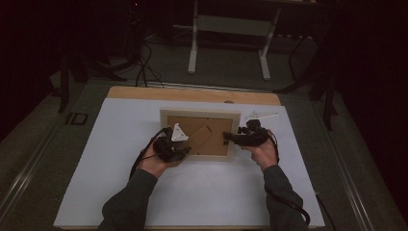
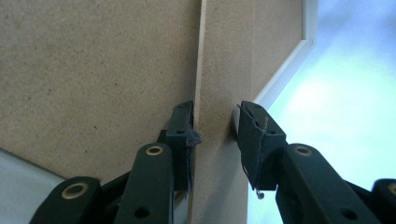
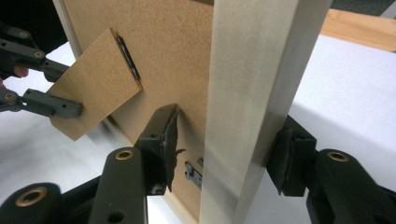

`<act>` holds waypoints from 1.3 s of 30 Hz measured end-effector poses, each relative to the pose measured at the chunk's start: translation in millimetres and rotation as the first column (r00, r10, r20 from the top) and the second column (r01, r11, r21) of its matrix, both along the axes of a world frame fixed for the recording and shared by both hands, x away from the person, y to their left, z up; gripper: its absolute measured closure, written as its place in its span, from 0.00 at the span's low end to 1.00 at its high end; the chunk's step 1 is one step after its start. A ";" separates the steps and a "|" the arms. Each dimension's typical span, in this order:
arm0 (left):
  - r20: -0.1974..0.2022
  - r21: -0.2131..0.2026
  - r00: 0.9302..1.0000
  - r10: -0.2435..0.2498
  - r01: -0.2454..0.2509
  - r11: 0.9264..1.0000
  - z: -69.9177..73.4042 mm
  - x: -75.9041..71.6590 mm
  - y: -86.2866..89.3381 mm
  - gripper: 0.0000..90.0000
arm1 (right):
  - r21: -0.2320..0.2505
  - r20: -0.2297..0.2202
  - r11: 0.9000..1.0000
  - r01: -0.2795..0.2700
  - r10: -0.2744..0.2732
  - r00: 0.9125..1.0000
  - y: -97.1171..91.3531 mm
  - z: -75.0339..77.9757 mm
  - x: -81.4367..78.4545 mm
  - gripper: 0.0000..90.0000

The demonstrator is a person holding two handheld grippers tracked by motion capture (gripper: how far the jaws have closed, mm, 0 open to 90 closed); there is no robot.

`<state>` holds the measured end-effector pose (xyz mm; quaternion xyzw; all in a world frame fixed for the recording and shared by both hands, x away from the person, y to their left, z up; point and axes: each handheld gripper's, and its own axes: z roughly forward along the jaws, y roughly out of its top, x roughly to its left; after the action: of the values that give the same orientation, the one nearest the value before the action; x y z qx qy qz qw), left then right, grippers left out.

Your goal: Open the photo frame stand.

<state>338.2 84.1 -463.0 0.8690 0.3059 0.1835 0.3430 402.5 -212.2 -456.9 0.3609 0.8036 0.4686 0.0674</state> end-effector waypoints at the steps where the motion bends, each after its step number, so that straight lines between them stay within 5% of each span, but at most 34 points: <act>1: 0.000 0.003 1.000 0.003 -0.003 1.000 0.2 1.1 -0.3 0.75 | -0.001 0.003 1.000 0.003 -0.003 1.000 0.0 0.4 -0.4 0.55; 13: 0.022 0.004 0.999 0.023 -0.024 1.000 1.4 6.1 -2.3 0.75 | -0.025 0.090 0.999 0.048 -0.046 0.995 3.3 2.6 -5.4 0.56; 28: 0.042 -0.011 0.999 0.030 -0.030 0.999 4.9 1.1 -3.7 0.78 | -0.077 0.210 0.992 0.104 -0.086 0.974 13.9 7.1 -10.6 0.57; 36: 0.024 -0.052 1.000 -0.002 0.003 0.999 0.4 -7.2 -5.9 0.80 | -0.092 0.212 0.990 0.104 -0.083 0.974 10.5 1.4 -14.6 0.56; 39: -0.012 -0.105 0.999 -0.041 0.040 0.994 -0.2 -9.7 -3.8 0.77 | -0.096 0.217 0.990 0.102 -0.079 0.973 10.3 0.8 -16.8 0.57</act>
<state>328.6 80.3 -463.2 0.8571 0.2999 0.1542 0.3895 385.7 -202.0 -456.0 0.3406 0.7984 0.4572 0.1935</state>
